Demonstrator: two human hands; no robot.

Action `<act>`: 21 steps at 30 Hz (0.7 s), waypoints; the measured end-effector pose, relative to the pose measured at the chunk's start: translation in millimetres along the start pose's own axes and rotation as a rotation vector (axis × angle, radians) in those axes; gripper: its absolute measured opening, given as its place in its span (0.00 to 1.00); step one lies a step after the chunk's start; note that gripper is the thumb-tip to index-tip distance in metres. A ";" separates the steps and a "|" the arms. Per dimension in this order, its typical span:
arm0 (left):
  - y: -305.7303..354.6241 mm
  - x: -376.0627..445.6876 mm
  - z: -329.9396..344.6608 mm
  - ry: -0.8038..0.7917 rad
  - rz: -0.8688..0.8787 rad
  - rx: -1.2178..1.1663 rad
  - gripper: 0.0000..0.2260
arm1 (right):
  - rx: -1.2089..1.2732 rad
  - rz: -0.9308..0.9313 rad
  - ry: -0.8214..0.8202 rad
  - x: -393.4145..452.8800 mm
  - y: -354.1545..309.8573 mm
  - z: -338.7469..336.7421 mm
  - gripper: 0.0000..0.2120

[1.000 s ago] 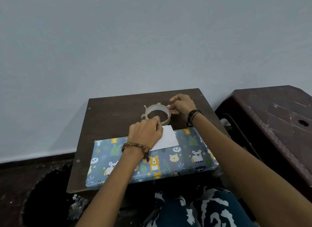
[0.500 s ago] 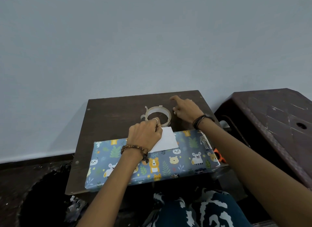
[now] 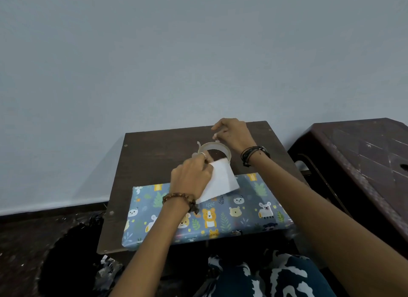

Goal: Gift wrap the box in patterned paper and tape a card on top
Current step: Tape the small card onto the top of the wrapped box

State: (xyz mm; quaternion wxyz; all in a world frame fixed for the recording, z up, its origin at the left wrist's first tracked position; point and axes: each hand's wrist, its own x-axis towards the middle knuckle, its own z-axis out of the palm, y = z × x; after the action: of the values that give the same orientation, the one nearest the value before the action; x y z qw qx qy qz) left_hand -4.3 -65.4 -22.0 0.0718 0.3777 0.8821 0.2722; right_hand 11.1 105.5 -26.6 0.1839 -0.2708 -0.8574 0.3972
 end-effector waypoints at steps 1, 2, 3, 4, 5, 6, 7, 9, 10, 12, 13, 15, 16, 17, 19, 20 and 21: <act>-3.9 -1.4 -4.8 0.032 -0.039 -0.110 0.08 | -0.005 0.000 -0.007 1.0 -3.3 0.1 0.07; -9.1 -2.7 -8.4 0.071 -0.079 -0.216 0.07 | 0.006 0.013 -0.012 1.0 -6.0 -1.7 0.06; -12.9 -4.8 -11.6 0.103 -0.116 -0.323 0.06 | 0.044 0.037 -0.020 0.4 -7.6 -4.7 0.06; -16.5 -6.7 -13.0 0.127 -0.149 -0.444 0.06 | 0.117 0.073 -0.032 -0.9 -8.2 -8.7 0.07; -19.0 -8.9 -13.4 0.144 -0.176 -0.578 0.06 | 0.223 0.120 -0.051 -3.0 -7.7 -13.1 0.08; -20.0 -10.4 -12.6 0.153 -0.204 -0.709 0.06 | 0.352 0.170 -0.074 -5.6 -6.5 -17.5 0.09; -20.9 -11.6 -11.0 0.158 -0.233 -0.806 0.08 | 0.483 0.215 -0.096 -8.3 -4.8 -21.9 0.10; -23.5 -12.9 -7.1 0.156 -0.257 -0.872 0.10 | 0.687 0.281 -0.124 -12.7 0.5 -29.3 0.13; -24.7 -12.8 -5.0 0.154 -0.252 -0.874 0.09 | 0.751 0.302 -0.126 -14.2 3.1 -32.6 0.13; -25.4 -12.1 -3.4 0.161 -0.244 -0.891 0.08 | 0.803 0.328 -0.113 -16.2 8.3 -39.4 0.11; -25.7 -12.3 -3.2 0.167 -0.244 -0.898 0.10 | 0.803 0.339 -0.103 -16.8 10.1 -42.4 0.10; -26.3 -12.9 -3.4 0.167 -0.235 -0.889 0.13 | 0.794 0.358 -0.087 -16.7 14.1 -48.1 0.10; -26.3 -12.9 -3.3 0.162 -0.229 -0.883 0.13 | 0.778 0.368 -0.082 -16.3 15.9 -50.3 0.11; -26.4 -13.0 -3.1 0.161 -0.228 -0.879 0.13 | 0.743 0.376 -0.076 -15.5 17.9 -51.5 0.11; -27.0 -12.8 -2.2 0.170 -0.227 -0.877 0.13 | 0.584 0.385 -0.035 -14.0 22.4 -49.7 0.12; -27.3 -12.7 -1.5 0.173 -0.227 -0.876 0.13 | 0.476 0.383 0.002 -13.5 25.5 -46.9 0.12; -27.3 -12.8 -1.1 0.174 -0.228 -0.877 0.13 | 0.374 0.373 0.047 -13.4 29.2 -43.1 0.12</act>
State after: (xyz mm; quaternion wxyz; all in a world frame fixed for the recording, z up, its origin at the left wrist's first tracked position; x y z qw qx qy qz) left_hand -12.8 -90.4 -36.6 0.1799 0.1881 0.7222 0.6408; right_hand 53.8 138.1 -24.1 0.1744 -0.3945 -0.6998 0.5695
